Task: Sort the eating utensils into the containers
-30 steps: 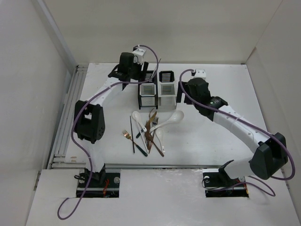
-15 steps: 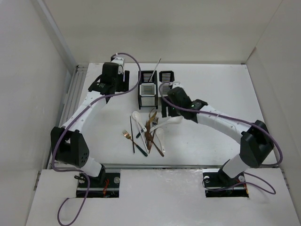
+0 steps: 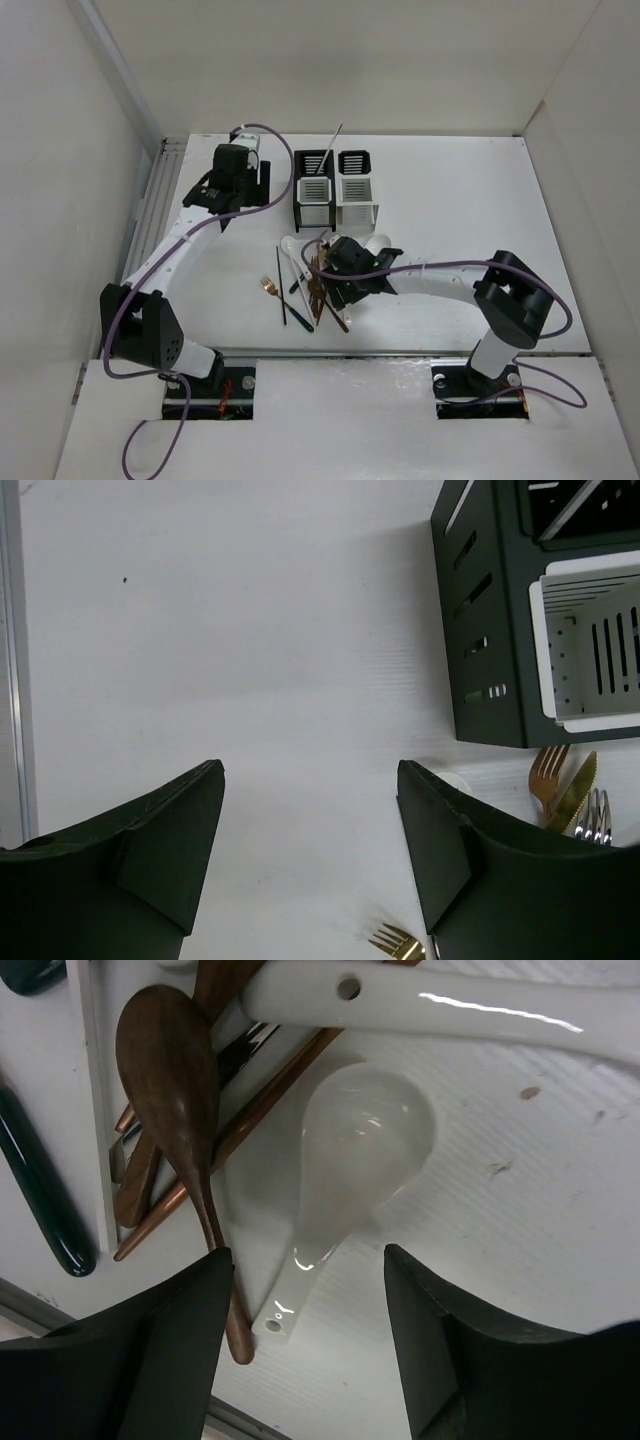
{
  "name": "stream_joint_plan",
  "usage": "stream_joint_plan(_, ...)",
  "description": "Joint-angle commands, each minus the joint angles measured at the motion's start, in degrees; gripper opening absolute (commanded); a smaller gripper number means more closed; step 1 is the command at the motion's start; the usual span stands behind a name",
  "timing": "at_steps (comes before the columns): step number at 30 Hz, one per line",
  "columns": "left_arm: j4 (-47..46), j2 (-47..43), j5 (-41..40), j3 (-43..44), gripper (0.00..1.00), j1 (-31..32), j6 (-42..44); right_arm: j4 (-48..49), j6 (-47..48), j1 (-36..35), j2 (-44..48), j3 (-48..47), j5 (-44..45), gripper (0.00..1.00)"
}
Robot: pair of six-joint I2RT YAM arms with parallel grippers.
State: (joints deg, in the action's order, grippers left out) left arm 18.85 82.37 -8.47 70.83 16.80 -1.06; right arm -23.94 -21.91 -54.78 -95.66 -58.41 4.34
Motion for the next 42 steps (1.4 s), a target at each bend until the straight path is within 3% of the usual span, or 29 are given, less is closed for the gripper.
stream_joint_plan(1, -1.98, -2.74, -0.85, -0.87, 0.67, -0.53, 0.18, -0.04, -1.2, -1.73, -2.41, -1.62, 1.54, 0.66)
stream_joint_plan(14, -2.5, -4.93, 0.74, -2.1, 0.68, -3.43, 0.18, -3.21, -4.27, -2.26, -7.61, -2.67, 5.93, 0.45)
stream_joint_plan(21, -2.5, -4.94, 0.74, -2.1, 0.68, -3.97, 0.18, -4.62, -5.51, -2.26, -7.61, -1.62, 7.17, 0.16)
stream_joint_plan(23, -2.5, -4.94, 0.74, -2.1, 0.68, -3.97, 0.18, -5.23, -6.13, -2.26, -7.61, -1.62, 7.18, 0.0)
stream_joint_plan(42, -2.5, -3.88, 0.74, -0.51, 0.68, -4.49, 0.18, -2.07, -6.74, -2.26, 15.58, 1.12, 17.71, 0.0)
